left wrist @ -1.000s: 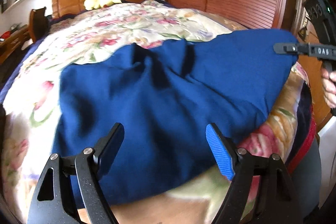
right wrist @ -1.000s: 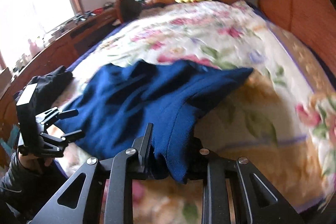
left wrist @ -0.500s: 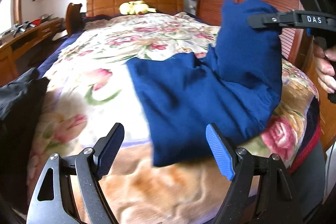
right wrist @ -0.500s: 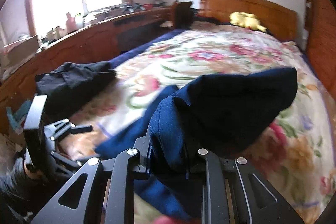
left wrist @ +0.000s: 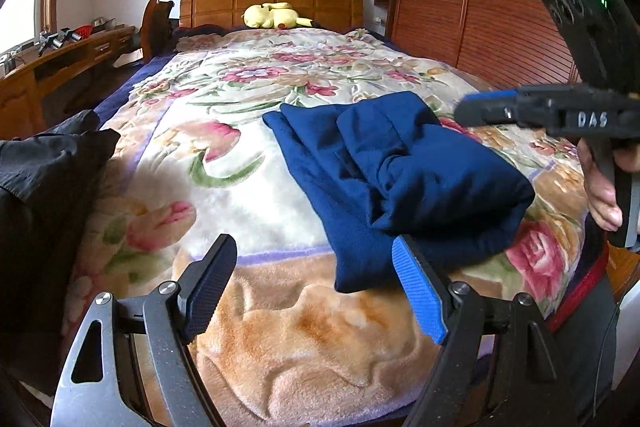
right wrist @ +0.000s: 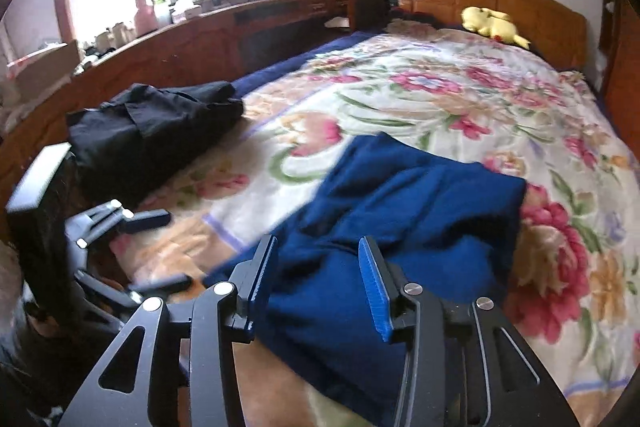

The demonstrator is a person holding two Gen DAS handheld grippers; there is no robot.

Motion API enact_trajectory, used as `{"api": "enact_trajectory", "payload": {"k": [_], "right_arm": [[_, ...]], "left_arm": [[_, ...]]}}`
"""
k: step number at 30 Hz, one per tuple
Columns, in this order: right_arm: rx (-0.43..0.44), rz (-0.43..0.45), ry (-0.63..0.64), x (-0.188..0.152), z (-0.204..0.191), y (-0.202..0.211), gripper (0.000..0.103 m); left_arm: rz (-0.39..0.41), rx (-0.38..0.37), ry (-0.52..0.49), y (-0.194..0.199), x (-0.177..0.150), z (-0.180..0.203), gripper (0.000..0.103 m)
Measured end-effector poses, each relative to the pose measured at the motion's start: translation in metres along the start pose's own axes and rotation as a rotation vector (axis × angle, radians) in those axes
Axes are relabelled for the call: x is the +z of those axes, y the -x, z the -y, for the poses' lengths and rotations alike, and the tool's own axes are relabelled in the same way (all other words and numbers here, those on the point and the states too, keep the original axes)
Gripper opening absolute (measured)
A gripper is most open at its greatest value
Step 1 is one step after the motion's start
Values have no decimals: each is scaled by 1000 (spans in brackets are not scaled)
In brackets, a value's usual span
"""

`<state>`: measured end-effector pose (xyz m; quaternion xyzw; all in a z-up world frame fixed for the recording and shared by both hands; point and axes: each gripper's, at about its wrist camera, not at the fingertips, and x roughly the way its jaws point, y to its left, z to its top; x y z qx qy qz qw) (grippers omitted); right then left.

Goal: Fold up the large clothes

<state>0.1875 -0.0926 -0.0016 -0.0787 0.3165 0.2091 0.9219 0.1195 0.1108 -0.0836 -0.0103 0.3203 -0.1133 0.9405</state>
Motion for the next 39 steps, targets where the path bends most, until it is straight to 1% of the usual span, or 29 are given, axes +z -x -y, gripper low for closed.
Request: {"api": "enact_trajectory", "payload": {"k": [3, 6, 8, 11, 13, 15, 19, 22, 23, 25, 26, 28, 29, 31, 32, 33, 34, 35, 36, 37, 39], "right_arm": [[-34, -30, -27, -12, 5, 10, 44], [-65, -61, -55, -27, 12, 7, 44], [-85, -68, -65, -35, 16, 11, 44], [-90, -61, -96, -47, 21, 24, 44], [-83, -43, -139, -57, 24, 37, 50], [-79, -49, -153, -65, 22, 39, 55], [-122, -83, -108, -77, 11, 35, 58], [-138, -87, -132, -82, 9, 30, 58], [-129, -87, -143, -84, 11, 29, 58], [-116, -83, -153, -81, 11, 22, 58], [-130, -83, -148, -80, 12, 17, 58], [-149, -87, -139, -79, 12, 8, 58], [-153, -93, -138, -78, 13, 4, 58], [-155, -100, -143, -80, 16, -2, 58], [-152, -102, -149, -81, 16, -4, 58], [-148, -100, -156, -83, 18, -6, 58], [-144, -97, -165, -83, 19, -6, 58], [-139, -94, -173, -83, 20, -7, 58], [-138, -90, -177, -84, 21, -8, 58], [-140, -87, -177, -86, 21, -7, 58], [-148, -82, -164, -85, 18, -6, 58]], "left_arm": [[6, -11, -7, 1, 3, 5, 81], [14, -23, -21, 0, 8, 15, 81], [19, -32, -27, 0, 11, 21, 81], [31, -53, -27, -2, 17, 27, 81], [37, -71, -29, -4, 22, 33, 81], [34, -76, -34, -7, 24, 38, 81], [22, -94, -34, -17, 29, 44, 81], [23, -92, -24, -21, 29, 46, 81], [24, -88, -23, -21, 30, 47, 81], [21, -76, -23, -23, 30, 47, 81], [16, -74, -22, -25, 29, 47, 80], [-6, -75, -18, -29, 27, 46, 68], [-16, -75, -15, -30, 27, 46, 66], [-37, -88, -7, -33, 24, 42, 56], [-46, -98, -4, -35, 23, 41, 54], [-54, -110, -1, -36, 23, 40, 48], [-68, -129, 4, -39, 21, 40, 37], [-76, -143, 7, -41, 21, 40, 29], [-83, -152, 9, -41, 21, 41, 15], [-75, -139, -1, -39, 21, 43, 11], [-32, -127, -28, -29, 24, 49, 9]]}}
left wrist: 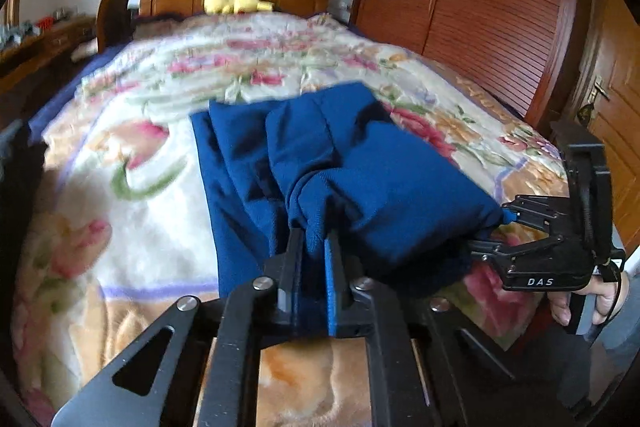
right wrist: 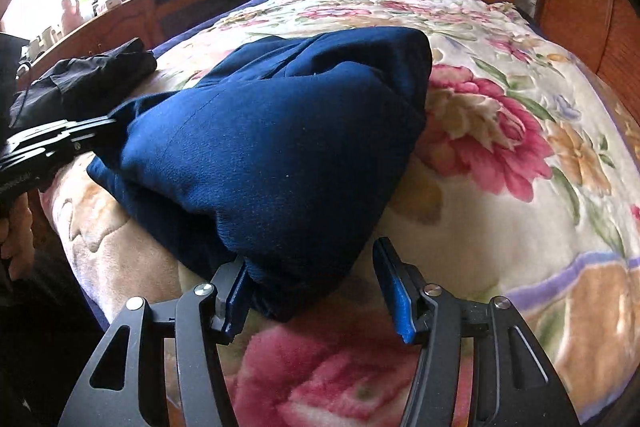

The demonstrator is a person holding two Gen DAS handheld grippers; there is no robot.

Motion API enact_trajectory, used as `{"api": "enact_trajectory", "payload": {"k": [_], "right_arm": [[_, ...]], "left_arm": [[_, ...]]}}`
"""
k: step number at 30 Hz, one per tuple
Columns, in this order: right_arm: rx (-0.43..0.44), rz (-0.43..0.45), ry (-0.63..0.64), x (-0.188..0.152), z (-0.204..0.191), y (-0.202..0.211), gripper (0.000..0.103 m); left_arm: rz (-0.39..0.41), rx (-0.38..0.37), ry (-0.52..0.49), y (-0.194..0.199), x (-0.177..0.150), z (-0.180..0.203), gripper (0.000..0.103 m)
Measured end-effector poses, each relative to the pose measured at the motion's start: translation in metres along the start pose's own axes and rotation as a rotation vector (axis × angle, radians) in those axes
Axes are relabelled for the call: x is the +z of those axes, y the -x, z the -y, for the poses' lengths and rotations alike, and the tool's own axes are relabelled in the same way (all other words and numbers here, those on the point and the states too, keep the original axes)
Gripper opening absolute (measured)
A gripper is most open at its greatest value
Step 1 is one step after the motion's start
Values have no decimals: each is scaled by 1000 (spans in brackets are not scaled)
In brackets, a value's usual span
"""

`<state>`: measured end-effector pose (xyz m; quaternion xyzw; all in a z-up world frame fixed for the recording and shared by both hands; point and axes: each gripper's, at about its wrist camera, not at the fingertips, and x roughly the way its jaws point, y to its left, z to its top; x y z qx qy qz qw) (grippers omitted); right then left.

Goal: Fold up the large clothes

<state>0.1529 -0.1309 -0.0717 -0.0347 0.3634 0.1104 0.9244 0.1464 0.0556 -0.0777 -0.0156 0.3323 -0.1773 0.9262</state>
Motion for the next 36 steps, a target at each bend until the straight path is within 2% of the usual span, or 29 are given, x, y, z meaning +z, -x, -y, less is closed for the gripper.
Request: {"api": "enact_trajectory", "payload": {"k": [2, 5, 9, 12, 15, 16, 20, 22, 24, 28, 31, 36], "right_arm": [[-17, 4, 23, -2, -2, 0, 58], [0, -12, 13, -4, -2, 3, 58], [40, 5, 9, -4, -6, 20, 58], [70, 46, 24, -3, -11, 38, 58], [98, 110, 40, 7, -14, 58, 56], [103, 131, 52, 10, -15, 63, 48], [109, 163, 99, 34, -23, 64, 36], [115, 151, 102, 42, -27, 54, 33], [151, 83, 81, 41, -29, 35, 33], [136, -20, 89, 9, -32, -7, 33], [125, 15, 81, -8, -32, -19, 32], [112, -10, 97, 0, -30, -4, 33]], "left_arm": [[45, 6, 0, 12, 3, 1, 8], [106, 16, 16, 30, 8, -3, 8], [138, 61, 19, 42, 9, -12, 7], [125, 97, 39, 44, 4, -27, 7], [80, 120, 50, 36, -5, -39, 7], [56, 118, 52, 32, -8, -42, 7], [7, 137, 35, 23, -22, -42, 7], [-4, 141, 32, 21, -24, -42, 7], [-11, 145, 30, 20, -24, -42, 7], [-33, 135, 23, 16, -24, -39, 7], [-49, 162, -21, 12, -26, -32, 7], [-23, 173, -22, 20, -24, -29, 7]]}}
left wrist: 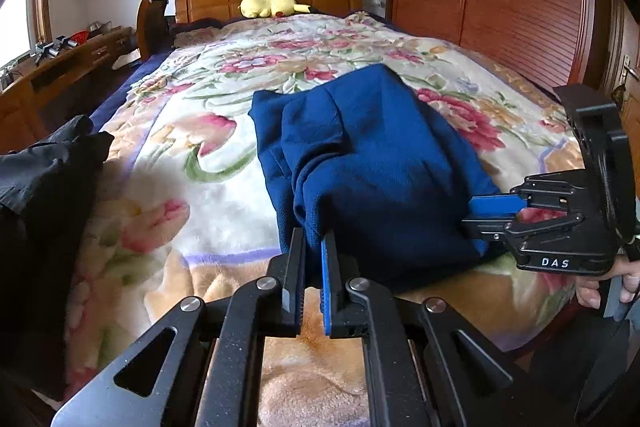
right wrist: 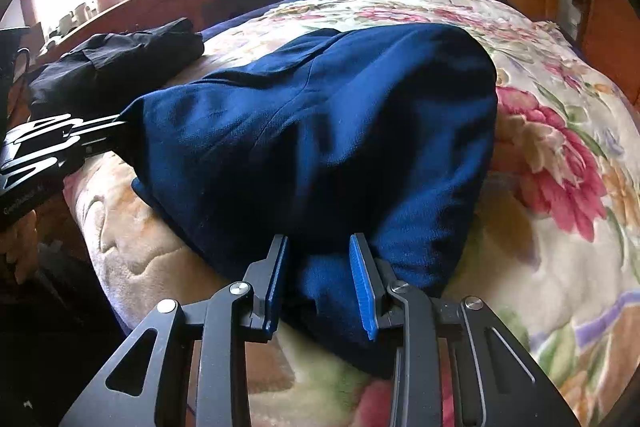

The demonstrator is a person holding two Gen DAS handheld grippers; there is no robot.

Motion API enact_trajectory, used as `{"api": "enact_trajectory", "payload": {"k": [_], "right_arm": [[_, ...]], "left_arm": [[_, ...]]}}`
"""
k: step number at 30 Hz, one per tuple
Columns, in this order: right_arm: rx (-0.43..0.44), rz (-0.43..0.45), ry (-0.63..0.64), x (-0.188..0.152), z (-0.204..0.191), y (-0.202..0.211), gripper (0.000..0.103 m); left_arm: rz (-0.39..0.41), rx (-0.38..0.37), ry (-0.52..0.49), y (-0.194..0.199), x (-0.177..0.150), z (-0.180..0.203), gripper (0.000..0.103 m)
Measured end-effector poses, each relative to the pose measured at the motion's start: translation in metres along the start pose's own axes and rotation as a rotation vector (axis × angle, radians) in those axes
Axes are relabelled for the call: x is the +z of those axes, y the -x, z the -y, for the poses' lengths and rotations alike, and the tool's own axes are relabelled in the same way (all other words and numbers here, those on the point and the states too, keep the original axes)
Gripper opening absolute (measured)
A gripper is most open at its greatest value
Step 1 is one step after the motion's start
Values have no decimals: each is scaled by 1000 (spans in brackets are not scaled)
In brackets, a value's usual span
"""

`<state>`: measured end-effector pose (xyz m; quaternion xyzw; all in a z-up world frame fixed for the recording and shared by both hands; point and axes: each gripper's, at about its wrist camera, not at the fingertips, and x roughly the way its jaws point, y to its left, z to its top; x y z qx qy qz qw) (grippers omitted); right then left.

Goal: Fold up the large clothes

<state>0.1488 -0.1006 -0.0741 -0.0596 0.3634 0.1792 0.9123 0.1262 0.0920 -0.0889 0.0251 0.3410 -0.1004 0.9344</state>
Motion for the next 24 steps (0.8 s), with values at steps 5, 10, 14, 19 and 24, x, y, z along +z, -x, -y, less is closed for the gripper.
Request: {"api": "enact_trajectory", "payload": {"k": [5, 10, 14, 19, 24], "right_arm": [[-50, 47, -3, 0, 10, 32, 33], [16, -33, -10, -18, 22, 10, 32], [-23, -39, 34, -17, 15, 3, 33], [5, -29, 51, -2, 20, 19, 33], [-11, 0, 67, 20, 46, 17, 39]], "left_arm": [[-13, 22, -8, -3, -1, 0, 7], [-30, 13, -15, -3, -3, 1, 7], [-27, 9, 2, -2, -3, -1, 7], [7, 15, 41, 16, -4, -2, 12], [35, 0, 63, 26, -10, -4, 38]]}}
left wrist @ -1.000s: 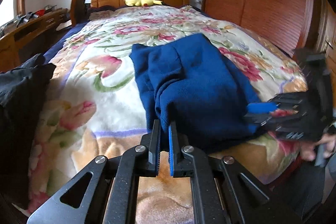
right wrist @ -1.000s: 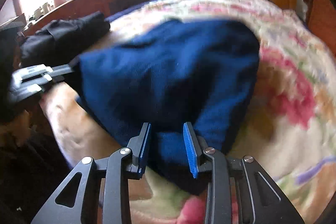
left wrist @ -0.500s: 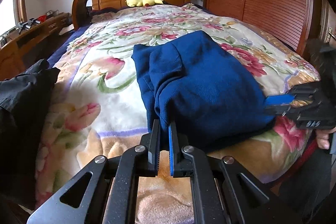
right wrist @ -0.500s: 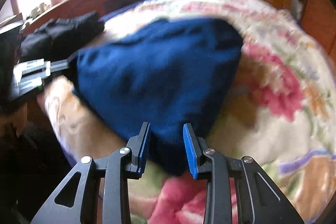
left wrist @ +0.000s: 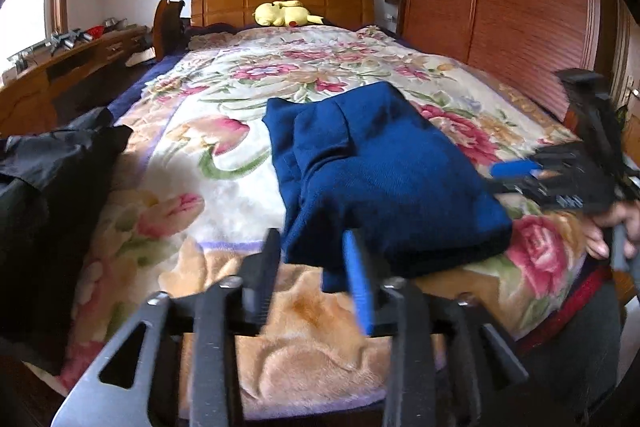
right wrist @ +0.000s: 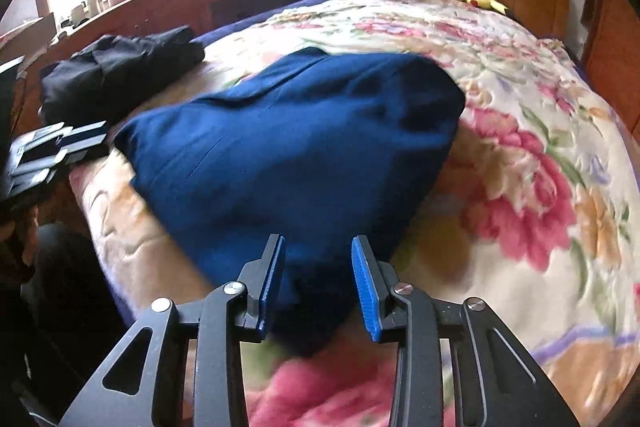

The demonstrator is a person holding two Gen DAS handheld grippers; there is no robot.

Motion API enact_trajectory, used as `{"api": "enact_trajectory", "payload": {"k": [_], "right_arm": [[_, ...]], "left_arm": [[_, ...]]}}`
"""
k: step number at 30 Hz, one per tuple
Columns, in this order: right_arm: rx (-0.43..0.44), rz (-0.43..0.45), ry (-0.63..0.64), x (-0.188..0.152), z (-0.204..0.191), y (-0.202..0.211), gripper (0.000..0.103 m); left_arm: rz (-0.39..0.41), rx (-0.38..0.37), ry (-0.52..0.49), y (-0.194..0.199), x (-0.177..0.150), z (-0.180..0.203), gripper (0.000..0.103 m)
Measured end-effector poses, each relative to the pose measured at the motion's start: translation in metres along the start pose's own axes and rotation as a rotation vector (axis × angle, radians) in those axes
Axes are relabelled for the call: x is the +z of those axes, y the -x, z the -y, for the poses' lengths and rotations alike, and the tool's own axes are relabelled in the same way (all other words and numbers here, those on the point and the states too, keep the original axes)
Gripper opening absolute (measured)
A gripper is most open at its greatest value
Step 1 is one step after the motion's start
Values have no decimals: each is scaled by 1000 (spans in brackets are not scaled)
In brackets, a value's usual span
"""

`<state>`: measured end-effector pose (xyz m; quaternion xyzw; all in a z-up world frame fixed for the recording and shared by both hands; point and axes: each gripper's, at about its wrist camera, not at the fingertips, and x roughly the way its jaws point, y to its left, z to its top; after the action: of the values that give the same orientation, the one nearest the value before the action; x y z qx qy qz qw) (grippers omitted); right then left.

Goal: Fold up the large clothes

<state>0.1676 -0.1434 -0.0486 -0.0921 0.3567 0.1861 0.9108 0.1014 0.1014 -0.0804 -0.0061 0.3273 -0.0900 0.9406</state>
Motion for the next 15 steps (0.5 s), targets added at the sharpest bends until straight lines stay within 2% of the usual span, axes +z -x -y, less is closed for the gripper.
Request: {"api": "enact_trajectory", "payload": {"k": [2, 4, 5, 10, 15], "right_arm": [[-18, -1, -4, 10, 16, -10, 42], [-21, 3, -14, 21, 31, -23, 46], [-10, 2, -23, 27, 38, -32, 47], [-14, 1, -52, 59, 69, -75, 49], [-13, -5, -100, 82, 92, -122, 55]], "left_arm": [[-6, 1, -4, 0, 0, 2, 47], [-14, 16, -22, -2, -1, 7, 64], [-22, 22, -26, -4, -2, 8, 67], [-69, 34, 28, -20, -14, 1, 68], [-80, 46, 71, -29, -17, -7, 68]]}}
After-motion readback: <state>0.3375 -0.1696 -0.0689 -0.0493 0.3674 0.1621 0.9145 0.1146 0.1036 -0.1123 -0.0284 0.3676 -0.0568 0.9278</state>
